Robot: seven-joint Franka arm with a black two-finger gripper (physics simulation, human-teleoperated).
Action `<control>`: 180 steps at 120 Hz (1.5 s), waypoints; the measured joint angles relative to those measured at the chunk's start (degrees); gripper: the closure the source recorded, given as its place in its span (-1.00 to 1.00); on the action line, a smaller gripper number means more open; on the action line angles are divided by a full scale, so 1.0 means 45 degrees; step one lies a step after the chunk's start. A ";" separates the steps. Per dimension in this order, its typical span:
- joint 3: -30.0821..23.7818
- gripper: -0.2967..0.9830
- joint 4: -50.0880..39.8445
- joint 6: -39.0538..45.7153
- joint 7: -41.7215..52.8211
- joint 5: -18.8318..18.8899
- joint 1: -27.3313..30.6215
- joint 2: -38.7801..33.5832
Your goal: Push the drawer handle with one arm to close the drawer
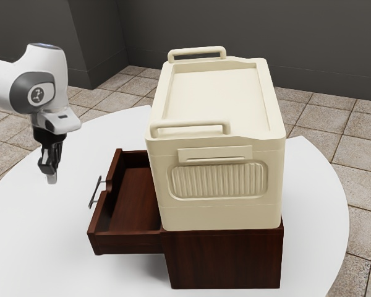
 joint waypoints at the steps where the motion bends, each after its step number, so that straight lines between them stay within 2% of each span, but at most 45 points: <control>1: 0.0000 0.66 -0.0002 0.0092 -0.0007 -0.0016 -0.0008 0.0062; 24: -0.0011 0.68 -0.0016 0.1967 -0.0114 -0.0581 -0.0058 0.1158; 61: -0.0074 0.69 -0.0496 0.3688 -0.0196 -0.1680 -0.0800 0.1270; 96: -0.0144 0.69 -0.0653 0.4275 -0.0178 -0.2237 -0.1313 0.1305; 126: -0.0710 0.69 -0.0717 0.4576 -0.0160 -0.2650 -0.1498 0.1319; 180: -0.0864 0.69 -0.0624 0.5180 -0.0153 -0.3114 -0.2038 0.1606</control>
